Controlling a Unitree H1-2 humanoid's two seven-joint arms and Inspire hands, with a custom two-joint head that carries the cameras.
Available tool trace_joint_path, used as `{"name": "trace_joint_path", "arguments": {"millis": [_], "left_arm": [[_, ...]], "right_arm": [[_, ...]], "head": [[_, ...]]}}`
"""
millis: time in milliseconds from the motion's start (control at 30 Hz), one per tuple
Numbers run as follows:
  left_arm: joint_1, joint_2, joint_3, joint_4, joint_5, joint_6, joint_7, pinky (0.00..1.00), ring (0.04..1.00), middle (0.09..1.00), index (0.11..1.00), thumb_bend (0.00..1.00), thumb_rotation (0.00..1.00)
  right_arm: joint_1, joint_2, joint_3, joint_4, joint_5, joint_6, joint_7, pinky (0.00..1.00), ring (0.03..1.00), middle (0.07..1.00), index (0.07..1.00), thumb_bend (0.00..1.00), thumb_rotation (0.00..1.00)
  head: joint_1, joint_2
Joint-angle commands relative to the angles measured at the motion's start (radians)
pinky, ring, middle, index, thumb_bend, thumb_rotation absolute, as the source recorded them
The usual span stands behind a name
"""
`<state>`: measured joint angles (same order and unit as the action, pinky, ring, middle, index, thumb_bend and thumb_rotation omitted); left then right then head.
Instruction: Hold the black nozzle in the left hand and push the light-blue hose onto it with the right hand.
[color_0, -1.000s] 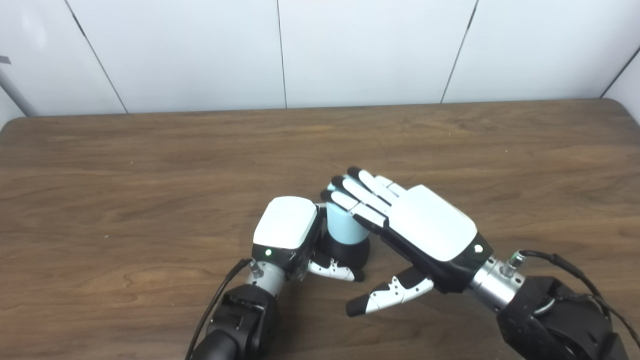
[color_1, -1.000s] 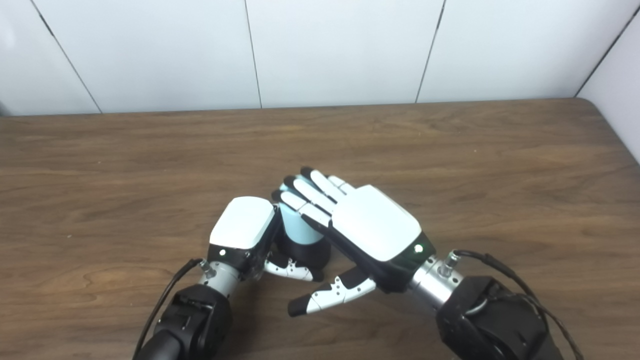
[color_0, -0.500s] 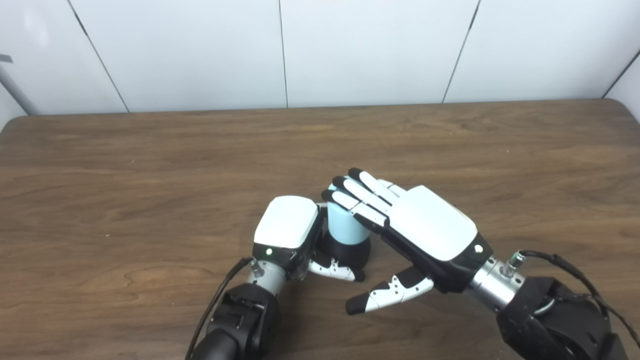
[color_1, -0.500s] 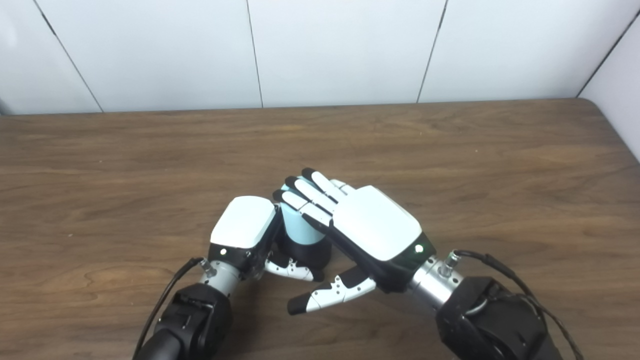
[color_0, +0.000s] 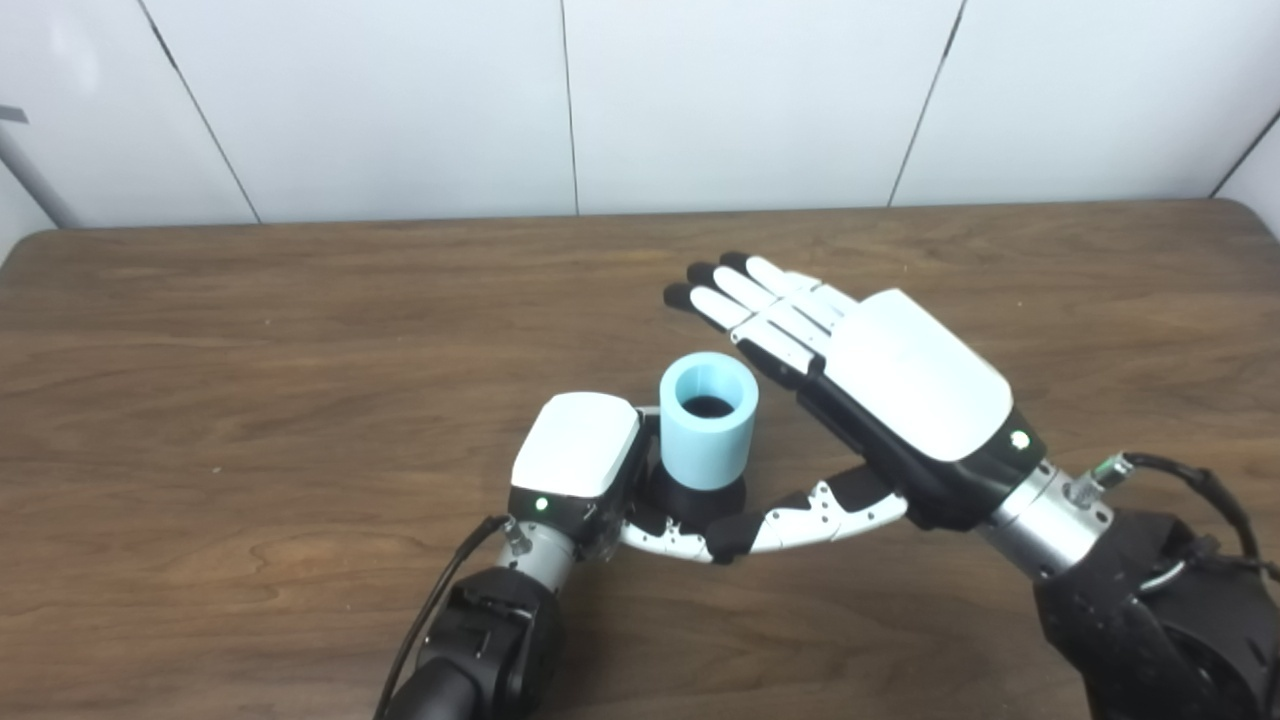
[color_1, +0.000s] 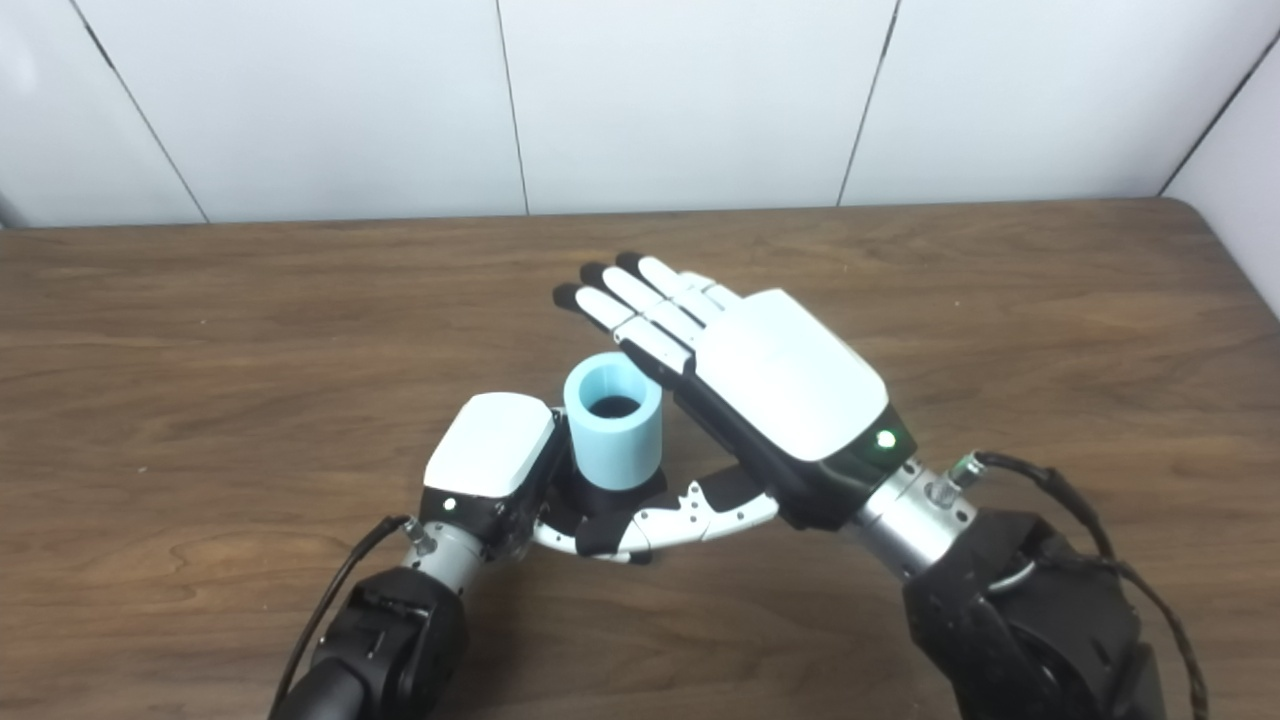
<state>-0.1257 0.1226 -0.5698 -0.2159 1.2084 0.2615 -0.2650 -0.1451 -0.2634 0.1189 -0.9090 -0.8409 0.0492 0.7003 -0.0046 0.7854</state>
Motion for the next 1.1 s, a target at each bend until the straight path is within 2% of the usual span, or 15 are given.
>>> {"name": "trace_joint_path", "arguments": {"millis": [0, 200, 333, 367, 467, 500, 533, 567, 633, 900, 1033, 1067], "left_arm": [[0.044, 0.007, -0.024, 0.050, -0.011, -0.007, -0.060, 0.35, 0.420, 0.407, 0.495, 0.52, 0.00], [0.045, 0.004, -0.022, 0.051, -0.001, 0.001, -0.057, 0.33, 0.408, 0.408, 0.494, 0.52, 0.00], [0.048, 0.002, -0.014, 0.050, -0.009, -0.001, -0.040, 0.36, 0.430, 0.417, 0.500, 0.52, 0.00], [0.047, 0.006, -0.012, 0.046, -0.016, -0.011, -0.031, 0.38, 0.461, 0.439, 0.498, 0.52, 0.00], [0.042, 0.020, -0.005, 0.036, -0.047, -0.045, -0.008, 0.53, 0.617, 0.623, 0.495, 0.52, 0.05], [0.040, 0.026, -0.002, 0.036, -0.058, -0.059, 0.002, 0.57, 0.650, 0.653, 0.533, 0.60, 0.05], [0.037, 0.032, 0.002, 0.036, -0.068, -0.076, 0.018, 0.61, 0.681, 0.682, 0.612, 0.77, 0.06], [0.035, 0.037, 0.006, 0.035, -0.077, -0.089, 0.028, 0.65, 0.704, 0.707, 0.662, 0.87, 0.06], [0.027, 0.048, 0.011, 0.026, -0.074, -0.099, 0.033, 0.72, 0.769, 0.777, 0.753, 0.97, 0.12], [-0.013, 0.081, 0.047, -0.028, -0.028, -0.090, -0.001, 0.97, 0.941, 0.916, 0.909, 1.00, 0.29], [-0.026, 0.092, 0.083, -0.056, -0.032, -0.102, -0.006, 1.00, 0.949, 0.921, 0.930, 1.00, 0.33], [-0.027, 0.092, 0.092, -0.063, -0.031, -0.103, -0.009, 0.93, 0.893, 0.879, 0.902, 1.00, 0.34]], "right_arm": [[-0.028, -0.002, -0.029, -0.030, 0.015, 0.017, -0.003, 0.92, 0.979, 0.967, 0.945, 0.61, 1.00], [-0.022, -0.006, -0.059, -0.023, 0.031, 0.032, 0.005, 0.91, 0.985, 0.968, 0.940, 0.61, 1.00], [-0.019, -0.007, -0.058, -0.015, 0.009, 0.031, 0.021, 0.91, 0.990, 0.964, 0.948, 0.61, 1.00], [-0.016, -0.007, -0.058, -0.012, 0.007, 0.030, 0.022, 0.91, 0.990, 0.963, 0.950, 0.61, 1.00], [-0.013, -0.003, -0.058, -0.006, 0.002, 0.028, 0.025, 0.91, 0.983, 0.961, 0.956, 0.61, 1.00], [-0.013, -0.001, -0.057, -0.005, -0.001, 0.027, 0.026, 0.91, 0.982, 0.961, 0.958, 0.61, 1.00], [-0.012, 0.000, -0.057, -0.005, -0.003, 0.027, 0.026, 0.91, 0.981, 0.961, 0.958, 0.61, 1.00], [-0.011, 0.002, -0.057, -0.004, -0.007, 0.028, 0.027, 0.91, 0.982, 0.962, 0.959, 0.61, 1.00], [-0.009, 0.005, -0.055, -0.002, -0.013, 0.024, 0.024, 0.91, 0.978, 0.962, 0.960, 0.61, 1.00], [-0.001, 0.021, -0.053, 0.004, -0.018, 0.013, 0.013, 0.90, 0.972, 0.957, 0.963, 0.64, 1.00], [0.000, 0.027, -0.051, 0.009, -0.022, 0.011, 0.012, 0.91, 0.976, 0.960, 0.969, 0.65, 1.00], [0.001, 0.029, -0.051, 0.011, -0.023, 0.010, 0.011, 0.91, 0.977, 0.961, 0.970, 0.65, 1.00]], "head": [[0.002, 0.000], [0.004, 0.000], [0.006, 0.000], [0.007, 0.000], [0.006, 0.000], [0.006, 0.000], [0.006, 0.000], [0.004, -0.001], [0.001, -0.002], [0.005, -0.005], [0.006, -0.006], [0.006, -0.006]]}}
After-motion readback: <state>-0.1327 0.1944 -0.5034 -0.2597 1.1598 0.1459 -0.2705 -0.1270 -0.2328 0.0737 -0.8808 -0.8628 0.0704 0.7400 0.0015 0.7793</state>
